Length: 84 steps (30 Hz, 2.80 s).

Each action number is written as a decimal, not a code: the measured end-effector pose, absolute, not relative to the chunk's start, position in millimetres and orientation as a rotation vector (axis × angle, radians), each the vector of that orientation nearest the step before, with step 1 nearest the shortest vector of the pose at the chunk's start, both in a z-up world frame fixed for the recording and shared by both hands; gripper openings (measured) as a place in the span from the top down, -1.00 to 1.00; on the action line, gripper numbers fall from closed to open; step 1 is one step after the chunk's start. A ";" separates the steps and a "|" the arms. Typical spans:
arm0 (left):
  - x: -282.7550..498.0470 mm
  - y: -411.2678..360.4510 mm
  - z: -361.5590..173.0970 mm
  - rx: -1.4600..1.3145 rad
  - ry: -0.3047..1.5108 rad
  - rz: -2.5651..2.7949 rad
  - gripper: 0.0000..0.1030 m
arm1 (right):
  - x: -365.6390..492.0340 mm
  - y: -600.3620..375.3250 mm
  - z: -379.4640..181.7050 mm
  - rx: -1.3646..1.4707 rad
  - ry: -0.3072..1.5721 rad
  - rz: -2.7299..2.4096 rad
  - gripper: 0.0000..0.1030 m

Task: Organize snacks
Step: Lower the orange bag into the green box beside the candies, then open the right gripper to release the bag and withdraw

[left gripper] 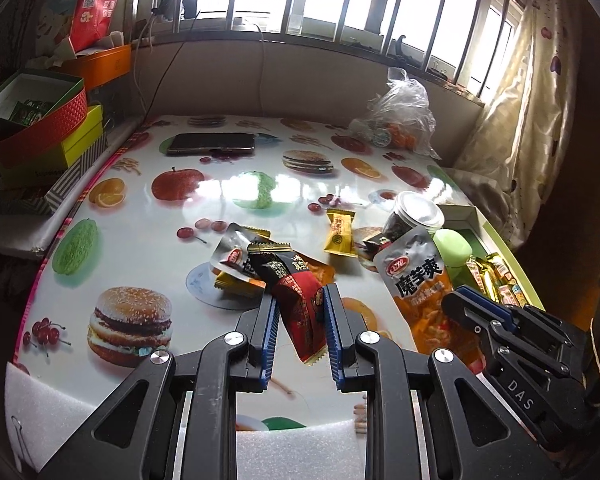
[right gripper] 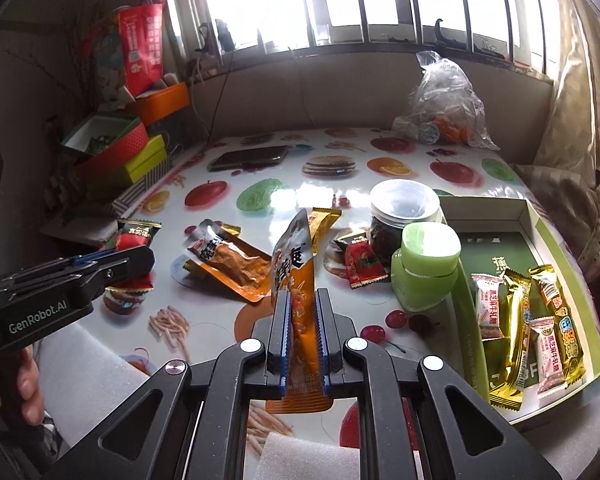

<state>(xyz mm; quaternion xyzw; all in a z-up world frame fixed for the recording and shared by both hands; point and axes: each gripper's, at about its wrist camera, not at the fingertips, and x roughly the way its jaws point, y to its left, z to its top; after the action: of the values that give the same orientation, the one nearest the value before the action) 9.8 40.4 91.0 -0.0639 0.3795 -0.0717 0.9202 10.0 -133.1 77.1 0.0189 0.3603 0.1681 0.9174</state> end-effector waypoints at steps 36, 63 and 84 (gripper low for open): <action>39.0 -131.1 123.4 -0.002 0.744 -0.499 0.56 | -16.7 -289.1 114.2 0.187 0.634 0.026 0.79; 67.7 -208.2 66.9 0.050 0.901 -0.593 0.55 | 19.8 -351.6 59.3 0.272 0.769 -0.037 0.78; 69.9 -213.7 52.6 0.072 0.947 -0.582 0.51 | 21.4 -354.9 44.8 0.296 0.790 -0.008 0.69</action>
<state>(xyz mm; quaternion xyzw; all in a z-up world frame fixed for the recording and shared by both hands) 69.9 -213.7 52.6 0.0342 0.4493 -0.2761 0.8490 21.4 -354.9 44.8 0.1435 0.3832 -0.0038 0.9125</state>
